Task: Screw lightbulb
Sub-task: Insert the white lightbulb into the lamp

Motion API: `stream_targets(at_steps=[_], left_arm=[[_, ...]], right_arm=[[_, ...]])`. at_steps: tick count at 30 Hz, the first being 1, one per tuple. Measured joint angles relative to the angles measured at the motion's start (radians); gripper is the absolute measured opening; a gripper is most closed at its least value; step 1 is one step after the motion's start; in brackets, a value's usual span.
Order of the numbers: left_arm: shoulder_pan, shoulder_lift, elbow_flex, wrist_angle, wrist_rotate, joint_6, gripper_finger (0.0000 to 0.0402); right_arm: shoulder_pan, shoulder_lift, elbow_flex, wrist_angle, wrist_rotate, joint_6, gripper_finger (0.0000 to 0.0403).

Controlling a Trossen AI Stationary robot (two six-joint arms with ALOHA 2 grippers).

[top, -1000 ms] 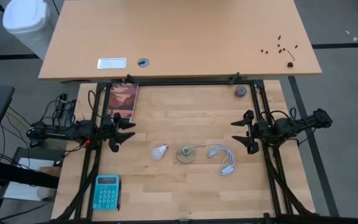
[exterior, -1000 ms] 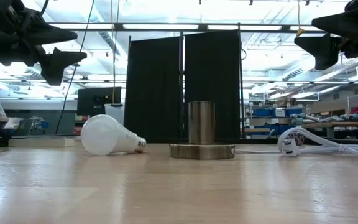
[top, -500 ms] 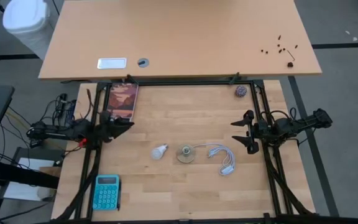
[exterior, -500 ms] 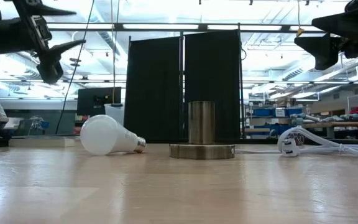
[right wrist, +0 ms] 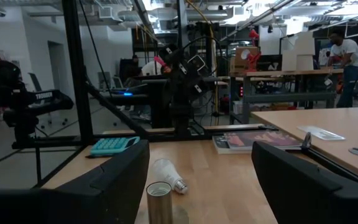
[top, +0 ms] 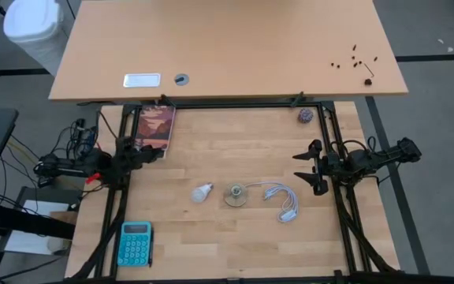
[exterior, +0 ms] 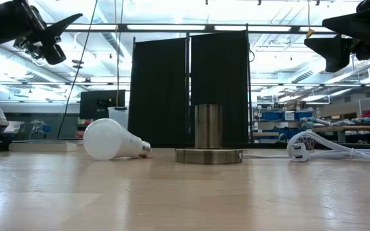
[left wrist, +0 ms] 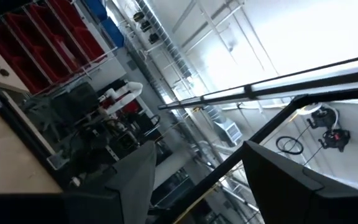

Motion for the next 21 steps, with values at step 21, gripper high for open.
stream_targets(at_steps=[21], left_arm=[[0.001,0.000,0.004,0.098,-0.288,-0.059,0.0241]], right_arm=[[0.000,0.000,0.000,0.047,0.000,0.000,0.0292]])
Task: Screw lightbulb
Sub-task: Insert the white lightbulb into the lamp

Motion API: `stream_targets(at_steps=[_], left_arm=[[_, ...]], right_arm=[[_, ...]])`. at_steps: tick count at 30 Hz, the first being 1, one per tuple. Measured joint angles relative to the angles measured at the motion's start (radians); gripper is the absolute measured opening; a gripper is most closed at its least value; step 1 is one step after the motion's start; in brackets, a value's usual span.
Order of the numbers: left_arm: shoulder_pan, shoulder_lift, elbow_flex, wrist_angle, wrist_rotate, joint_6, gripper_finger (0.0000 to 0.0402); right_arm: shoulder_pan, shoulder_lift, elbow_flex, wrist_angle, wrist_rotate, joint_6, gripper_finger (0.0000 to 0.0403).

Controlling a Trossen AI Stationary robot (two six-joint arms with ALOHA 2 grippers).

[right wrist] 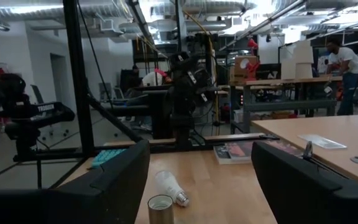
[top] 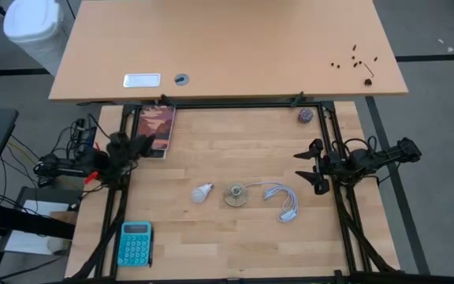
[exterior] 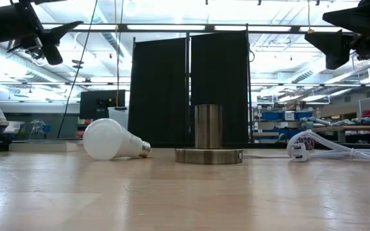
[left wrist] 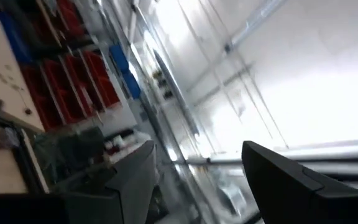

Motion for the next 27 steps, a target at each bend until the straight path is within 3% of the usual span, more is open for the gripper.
stream_targets(at_steps=[6,10,16,21,27], left_arm=[[0.000,0.019,0.115,-0.016,-0.011,0.168,0.0241],[0.000,0.081,0.245,-0.085,-0.007,0.310,0.0241],[0.000,0.223,0.477,-0.347,-0.005,0.434,0.0241],[0.000,0.330,0.599,-0.383,-0.005,0.490,0.0241],[0.000,0.419,0.680,-0.422,-0.029,0.493,0.0241]], right_arm=[[-0.001,0.000,0.000,0.046,0.006,0.005,0.0293],[-0.016,0.001,0.000,0.280,0.035,-0.003,0.0291],[-0.055,0.026,0.004,0.619,0.090,0.030,0.0293],[-0.065,0.112,0.120,0.576,0.087,0.124,0.0291],[-0.065,0.353,0.334,0.427,0.060,0.131,0.0290]])
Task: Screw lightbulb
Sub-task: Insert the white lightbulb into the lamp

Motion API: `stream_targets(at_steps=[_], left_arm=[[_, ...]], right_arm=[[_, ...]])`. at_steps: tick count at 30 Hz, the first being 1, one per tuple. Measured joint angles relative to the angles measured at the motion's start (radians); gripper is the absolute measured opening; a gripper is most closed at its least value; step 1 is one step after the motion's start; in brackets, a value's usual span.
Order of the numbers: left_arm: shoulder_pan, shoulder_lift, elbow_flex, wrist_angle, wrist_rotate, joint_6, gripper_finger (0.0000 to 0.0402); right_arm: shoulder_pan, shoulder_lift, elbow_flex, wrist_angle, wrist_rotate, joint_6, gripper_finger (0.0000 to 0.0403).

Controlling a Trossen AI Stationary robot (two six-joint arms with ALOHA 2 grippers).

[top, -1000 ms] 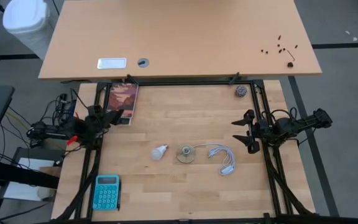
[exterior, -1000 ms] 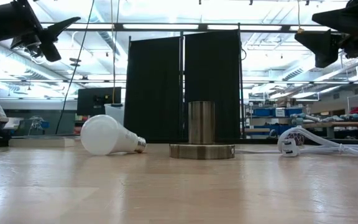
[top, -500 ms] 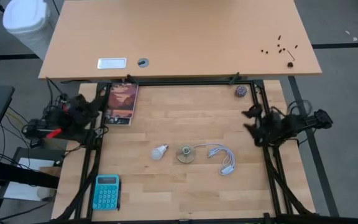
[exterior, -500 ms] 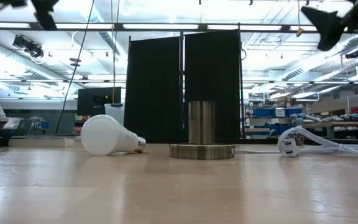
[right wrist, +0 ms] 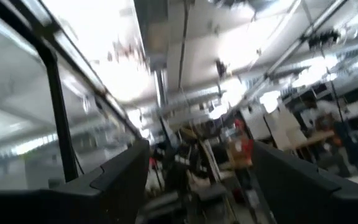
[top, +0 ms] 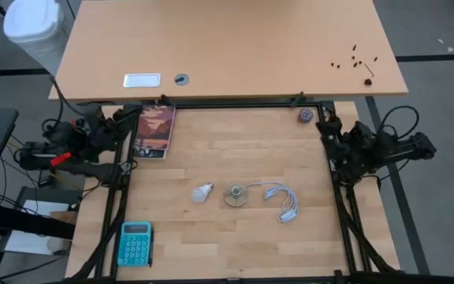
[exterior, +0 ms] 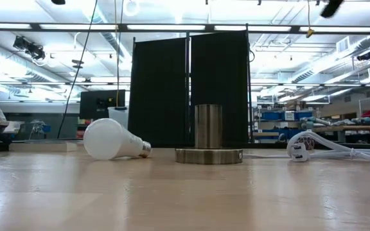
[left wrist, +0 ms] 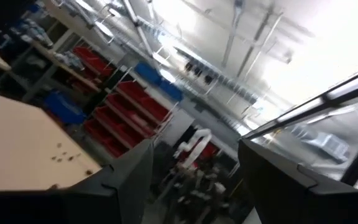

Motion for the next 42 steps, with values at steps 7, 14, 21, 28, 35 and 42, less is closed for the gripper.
stream_targets(at_steps=[7,14,21,28,35,42], left_arm=[[0.000,0.067,0.059,-0.141,-0.012,-0.060,0.0241],[0.000,0.110,0.083,-0.180,-0.021,-0.076,0.0241],[0.000,0.115,0.083,-0.231,-0.025,-0.093,0.0241],[0.000,0.115,0.084,-0.345,0.159,-0.209,0.0241],[0.000,0.145,0.084,-0.267,0.343,-0.125,0.0241],[0.000,0.163,0.084,-0.093,0.426,-0.105,0.0241]], right_arm=[[-0.002,0.278,0.218,-0.020,0.024,0.169,0.0292],[-0.002,0.479,0.381,0.099,0.022,0.221,0.0292],[-0.002,0.654,0.504,0.298,0.024,0.060,0.0291],[-0.002,0.806,0.618,0.438,-0.035,0.103,0.0291],[-0.008,0.957,0.757,0.439,-0.048,0.058,0.0291],[-0.013,1.047,0.827,0.432,-0.017,0.031,0.0291]])
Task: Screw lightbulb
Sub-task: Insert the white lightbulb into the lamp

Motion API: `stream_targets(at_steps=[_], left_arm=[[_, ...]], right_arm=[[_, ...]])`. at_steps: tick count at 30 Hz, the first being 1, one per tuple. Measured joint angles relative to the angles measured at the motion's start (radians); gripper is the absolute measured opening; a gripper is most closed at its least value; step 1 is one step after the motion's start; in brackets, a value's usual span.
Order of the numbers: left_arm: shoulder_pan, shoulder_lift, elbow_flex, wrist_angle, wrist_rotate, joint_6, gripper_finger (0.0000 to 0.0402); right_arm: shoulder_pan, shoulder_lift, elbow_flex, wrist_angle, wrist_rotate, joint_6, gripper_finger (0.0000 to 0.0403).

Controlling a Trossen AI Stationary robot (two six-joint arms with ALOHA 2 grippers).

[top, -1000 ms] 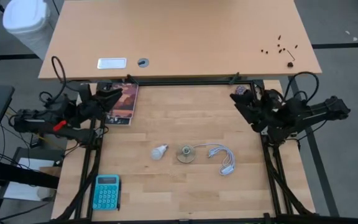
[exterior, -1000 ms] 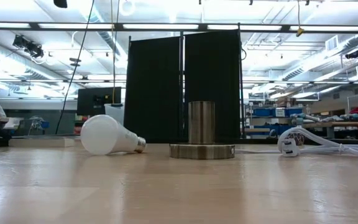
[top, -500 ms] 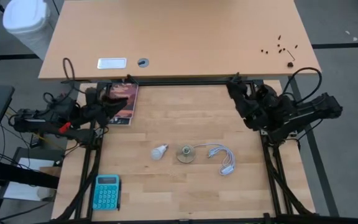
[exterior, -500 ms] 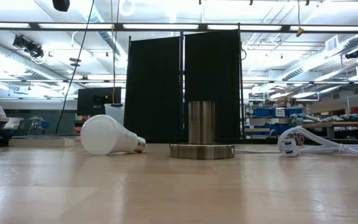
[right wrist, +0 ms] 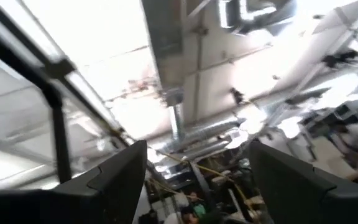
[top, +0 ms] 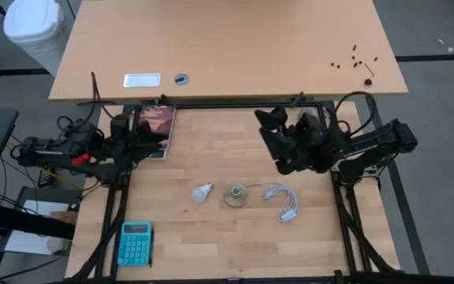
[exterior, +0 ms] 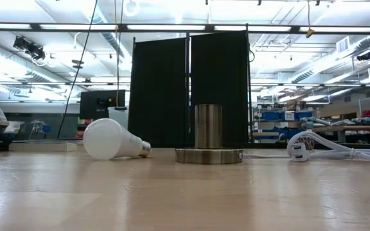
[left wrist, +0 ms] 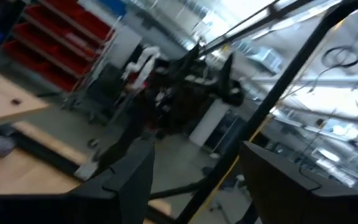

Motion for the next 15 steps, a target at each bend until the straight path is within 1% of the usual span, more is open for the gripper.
stream_targets(at_steps=[3,5,7,11,15], left_arm=[[0.000,0.018,0.000,0.047,0.000,0.000,0.0241],[0.000,0.041,0.000,0.061,0.000,0.013,0.0241],[0.000,0.072,0.000,0.071,-0.010,0.034,0.0241],[0.000,0.140,0.004,0.160,-0.072,0.062,0.0241],[0.000,0.205,0.069,0.144,-0.126,0.153,0.0241]], right_arm=[[-0.011,0.018,0.043,-0.030,0.043,0.070,0.0291],[-0.021,0.026,0.077,-0.131,0.043,0.094,0.0291],[-0.026,0.026,0.117,-0.309,0.043,0.117,0.0289],[-0.036,0.012,0.249,-0.714,0.034,0.158,0.0280],[-0.051,0.012,0.383,-1.058,-0.053,0.142,0.0268]])
